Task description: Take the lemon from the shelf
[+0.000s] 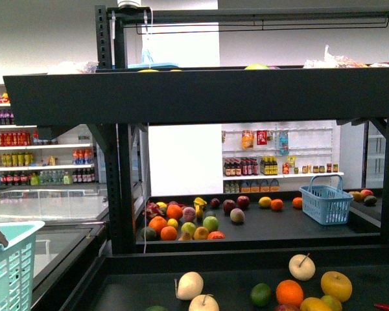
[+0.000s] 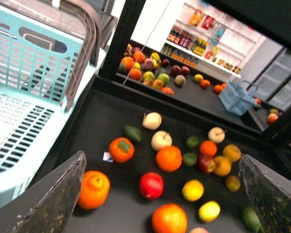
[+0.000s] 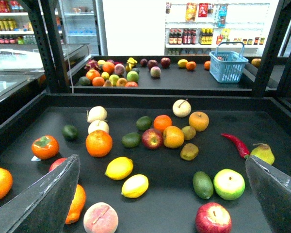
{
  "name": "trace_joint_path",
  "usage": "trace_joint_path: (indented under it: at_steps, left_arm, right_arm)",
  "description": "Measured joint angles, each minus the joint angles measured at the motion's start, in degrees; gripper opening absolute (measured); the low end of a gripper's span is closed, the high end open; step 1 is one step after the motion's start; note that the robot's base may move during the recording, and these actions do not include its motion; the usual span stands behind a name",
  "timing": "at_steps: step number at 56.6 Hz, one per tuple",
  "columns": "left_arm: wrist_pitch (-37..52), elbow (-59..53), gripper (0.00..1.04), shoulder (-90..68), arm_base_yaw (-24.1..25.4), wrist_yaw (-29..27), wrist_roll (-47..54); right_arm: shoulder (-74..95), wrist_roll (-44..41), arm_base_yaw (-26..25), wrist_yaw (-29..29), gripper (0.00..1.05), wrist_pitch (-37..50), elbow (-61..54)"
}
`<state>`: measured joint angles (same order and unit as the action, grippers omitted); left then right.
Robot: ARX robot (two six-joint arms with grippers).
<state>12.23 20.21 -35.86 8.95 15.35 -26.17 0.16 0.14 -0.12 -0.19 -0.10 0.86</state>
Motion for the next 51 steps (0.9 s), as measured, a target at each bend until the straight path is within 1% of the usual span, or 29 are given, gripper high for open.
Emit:
trace_joint_path:
  at_steps: [8, 14, 19, 26, 36, 43, 51]
  left_arm:
    - [2.86, 11.43, 0.97, -17.14, 9.18, 8.0, -11.21]
    - [3.34, 18.27, 0.97, -28.17, 14.14, 10.23, -18.21]
    - [3.23, 22.4, 0.97, -35.39, 16.31, 10.69, -21.77]
    - [5.64, 26.84, 0.97, -42.64, 17.4, 12.39, -26.51]
    - [9.7, 32.46, 0.97, -49.99, 17.64, 14.4, -32.94]
    - [11.93, 35.15, 0.97, -54.58, 17.64, 14.47, -37.11]
    - [17.55, 38.84, 0.97, -60.11, 17.33, 13.42, -42.51]
  right_arm:
    - [-0.02, 0.0, 0.0, 0.0, 1.02, 0.0, 0.0]
    - [0.0, 0.0, 0.0, 0.0, 1.02, 0.0, 0.0]
    - [-0.02, 0.0, 0.0, 0.0, 1.02, 0.0, 0.0]
    - [-0.02, 0.0, 0.0, 0.0, 1.02, 0.0, 0.0]
    - [0.0, 0.0, 0.0, 0.0, 1.02, 0.0, 0.0]
    - [0.0, 0.0, 0.0, 0.0, 1.02, 0.0, 0.0]
    - [0.0, 0.0, 0.0, 0.0, 1.02, 0.0, 0.0]
